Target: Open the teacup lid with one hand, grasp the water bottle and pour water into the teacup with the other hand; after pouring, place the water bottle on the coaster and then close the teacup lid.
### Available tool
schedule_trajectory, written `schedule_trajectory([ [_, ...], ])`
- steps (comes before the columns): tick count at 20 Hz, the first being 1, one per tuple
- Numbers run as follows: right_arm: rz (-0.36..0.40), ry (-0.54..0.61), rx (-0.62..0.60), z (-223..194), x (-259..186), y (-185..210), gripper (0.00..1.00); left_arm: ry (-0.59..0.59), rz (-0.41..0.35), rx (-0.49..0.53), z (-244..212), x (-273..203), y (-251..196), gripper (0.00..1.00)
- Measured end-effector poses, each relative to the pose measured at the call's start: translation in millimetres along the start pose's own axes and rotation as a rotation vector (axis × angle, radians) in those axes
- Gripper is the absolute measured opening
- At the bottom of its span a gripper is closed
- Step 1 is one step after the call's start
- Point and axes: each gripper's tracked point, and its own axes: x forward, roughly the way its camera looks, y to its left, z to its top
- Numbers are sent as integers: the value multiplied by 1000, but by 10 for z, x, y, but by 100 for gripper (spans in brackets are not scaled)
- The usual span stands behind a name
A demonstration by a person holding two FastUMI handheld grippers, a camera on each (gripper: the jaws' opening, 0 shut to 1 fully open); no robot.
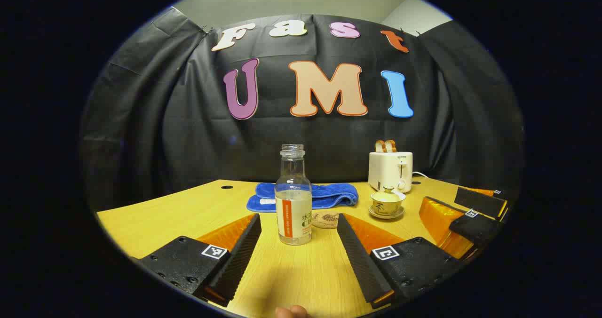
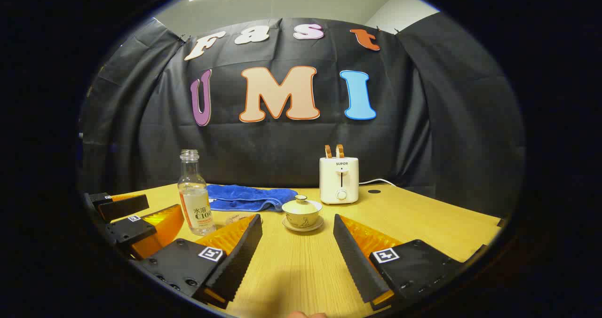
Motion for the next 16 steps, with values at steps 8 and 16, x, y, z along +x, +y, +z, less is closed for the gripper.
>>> schedule_trajectory([
  [8,-11,2,4,-19,-73,-8,94,-1,12,-1,-10,-32,-55,95],
  [16,-10,1,5,-16,-61,-13,94,-2,13,-1,-1,-38,-55,95],
])
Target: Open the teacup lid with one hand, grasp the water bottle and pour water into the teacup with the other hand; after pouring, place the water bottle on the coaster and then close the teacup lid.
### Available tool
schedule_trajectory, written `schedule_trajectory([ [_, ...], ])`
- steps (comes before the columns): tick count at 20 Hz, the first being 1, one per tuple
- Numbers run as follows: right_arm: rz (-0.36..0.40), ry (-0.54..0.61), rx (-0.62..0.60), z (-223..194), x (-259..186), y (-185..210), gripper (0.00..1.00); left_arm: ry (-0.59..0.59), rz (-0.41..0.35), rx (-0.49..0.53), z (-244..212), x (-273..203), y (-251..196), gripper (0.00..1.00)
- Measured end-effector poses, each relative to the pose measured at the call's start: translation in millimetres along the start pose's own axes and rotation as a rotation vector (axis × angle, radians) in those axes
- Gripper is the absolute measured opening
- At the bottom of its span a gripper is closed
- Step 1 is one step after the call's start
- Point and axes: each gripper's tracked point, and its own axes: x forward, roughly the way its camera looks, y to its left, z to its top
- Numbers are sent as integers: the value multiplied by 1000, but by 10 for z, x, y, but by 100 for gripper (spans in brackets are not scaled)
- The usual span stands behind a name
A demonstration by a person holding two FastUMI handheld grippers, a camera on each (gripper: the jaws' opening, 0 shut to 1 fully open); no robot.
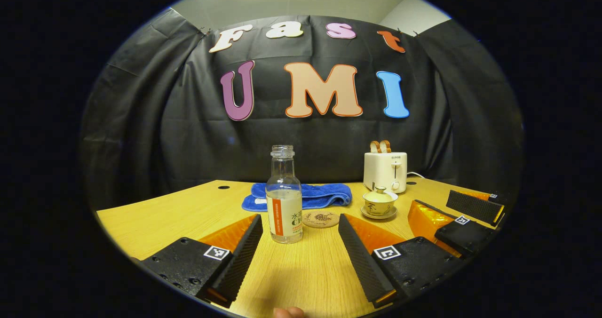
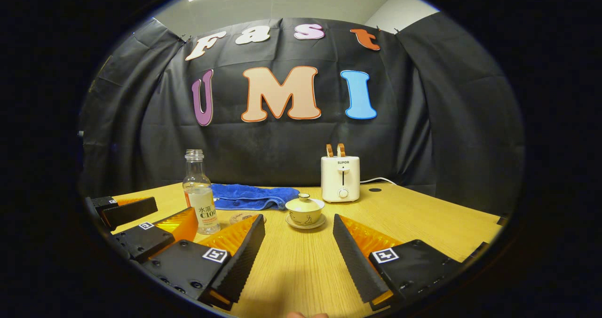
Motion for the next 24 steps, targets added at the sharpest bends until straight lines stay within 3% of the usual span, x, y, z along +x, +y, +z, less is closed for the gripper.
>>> schedule_trajectory([
  [18,19,0,-1,-6,4,56,94,5,31,0,-19,0,59,94],
  [24,40,2,-1,-3,22,82,95,-2,56,3,-8,220,181,94],
])
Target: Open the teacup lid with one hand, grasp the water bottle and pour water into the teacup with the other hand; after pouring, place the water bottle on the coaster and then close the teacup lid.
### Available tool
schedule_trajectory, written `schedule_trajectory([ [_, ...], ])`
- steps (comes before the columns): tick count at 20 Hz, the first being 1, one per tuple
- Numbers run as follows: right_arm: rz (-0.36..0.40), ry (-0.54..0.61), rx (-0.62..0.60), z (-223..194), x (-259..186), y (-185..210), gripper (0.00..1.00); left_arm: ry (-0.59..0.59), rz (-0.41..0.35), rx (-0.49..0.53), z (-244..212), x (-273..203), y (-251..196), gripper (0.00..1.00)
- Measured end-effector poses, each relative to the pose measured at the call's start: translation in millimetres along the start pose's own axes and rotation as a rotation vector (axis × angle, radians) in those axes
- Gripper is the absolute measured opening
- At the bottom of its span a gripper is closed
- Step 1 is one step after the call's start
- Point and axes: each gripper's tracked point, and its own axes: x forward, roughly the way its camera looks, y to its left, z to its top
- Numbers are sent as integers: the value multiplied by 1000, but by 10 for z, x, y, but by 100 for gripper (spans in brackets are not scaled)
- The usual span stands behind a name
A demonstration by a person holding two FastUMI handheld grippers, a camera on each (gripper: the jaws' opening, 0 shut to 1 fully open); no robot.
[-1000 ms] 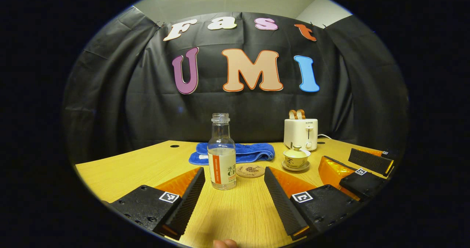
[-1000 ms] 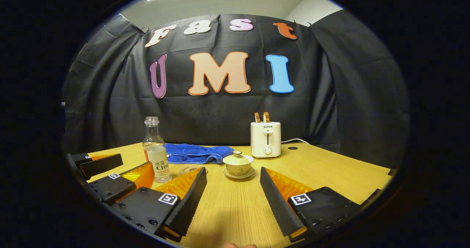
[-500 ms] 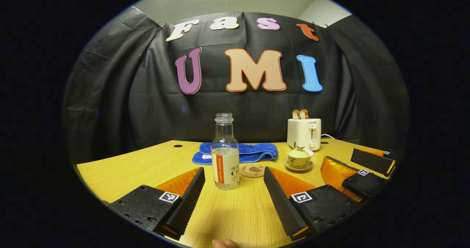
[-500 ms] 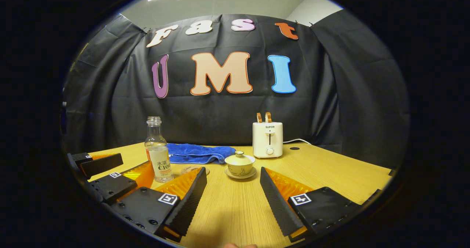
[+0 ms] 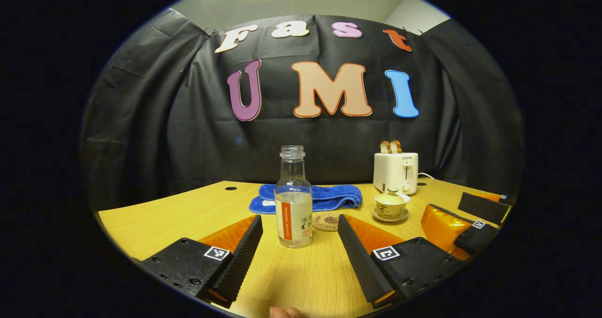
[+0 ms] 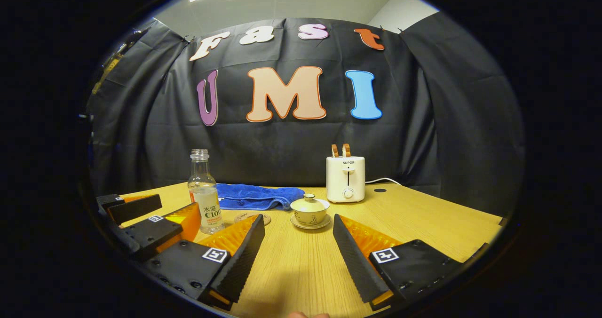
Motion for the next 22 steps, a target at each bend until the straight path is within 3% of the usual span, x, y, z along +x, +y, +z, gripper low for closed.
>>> schedule_trajectory([
  [8,-32,0,0,7,107,-252,95,12,9,5,-28,664,112,94],
  [12,-38,-7,-1,24,168,-297,95,6,15,-4,-34,750,134,94],
  [16,-12,-1,1,2,665,-309,94,11,12,-3,-50,716,125,94],
  [20,61,25,5,-53,1295,-204,93,7,3,-2,-26,624,114,94],
  [21,62,33,3,-72,1424,-197,98,5,-2,-3,-23,582,106,94],
  [22,62,42,0,-87,1551,-186,93,3,-9,-3,-13,568,94,94],
])
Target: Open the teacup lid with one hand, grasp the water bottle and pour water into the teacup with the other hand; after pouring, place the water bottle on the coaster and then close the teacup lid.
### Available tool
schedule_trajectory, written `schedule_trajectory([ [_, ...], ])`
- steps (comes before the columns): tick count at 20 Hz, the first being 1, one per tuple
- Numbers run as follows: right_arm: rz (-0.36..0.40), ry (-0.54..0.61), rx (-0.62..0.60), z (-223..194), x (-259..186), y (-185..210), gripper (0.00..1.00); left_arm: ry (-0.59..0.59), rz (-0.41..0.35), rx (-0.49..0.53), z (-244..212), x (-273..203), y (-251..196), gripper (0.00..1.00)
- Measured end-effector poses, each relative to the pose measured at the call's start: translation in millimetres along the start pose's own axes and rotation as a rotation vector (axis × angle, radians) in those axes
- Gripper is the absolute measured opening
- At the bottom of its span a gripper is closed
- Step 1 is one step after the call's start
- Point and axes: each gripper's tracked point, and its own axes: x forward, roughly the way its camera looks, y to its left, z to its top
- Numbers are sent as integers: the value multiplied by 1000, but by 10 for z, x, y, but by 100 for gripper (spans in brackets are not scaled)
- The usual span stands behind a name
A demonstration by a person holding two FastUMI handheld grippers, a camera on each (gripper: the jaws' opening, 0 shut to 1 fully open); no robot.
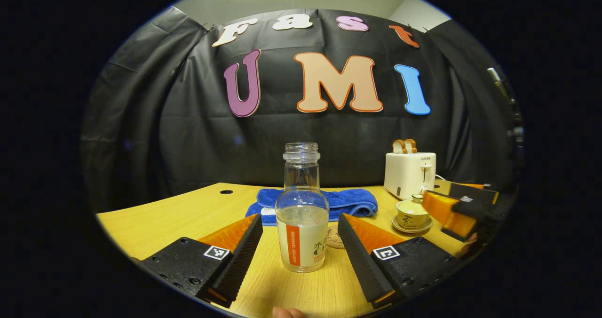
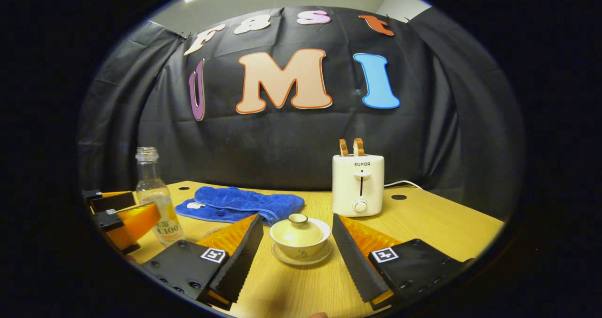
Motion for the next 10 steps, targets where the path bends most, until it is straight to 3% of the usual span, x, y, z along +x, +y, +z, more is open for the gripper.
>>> schedule_trajectory([
  [7,-3,105,-14,-145,519,-2,91,4,-12,-1,-14,-25,-19,94],
  [9,4,109,-21,-160,572,3,82,2,-15,-1,-12,-27,-24,94],
  [10,5,115,-20,-159,598,11,85,3,-15,-1,-8,-30,-22,94],
])
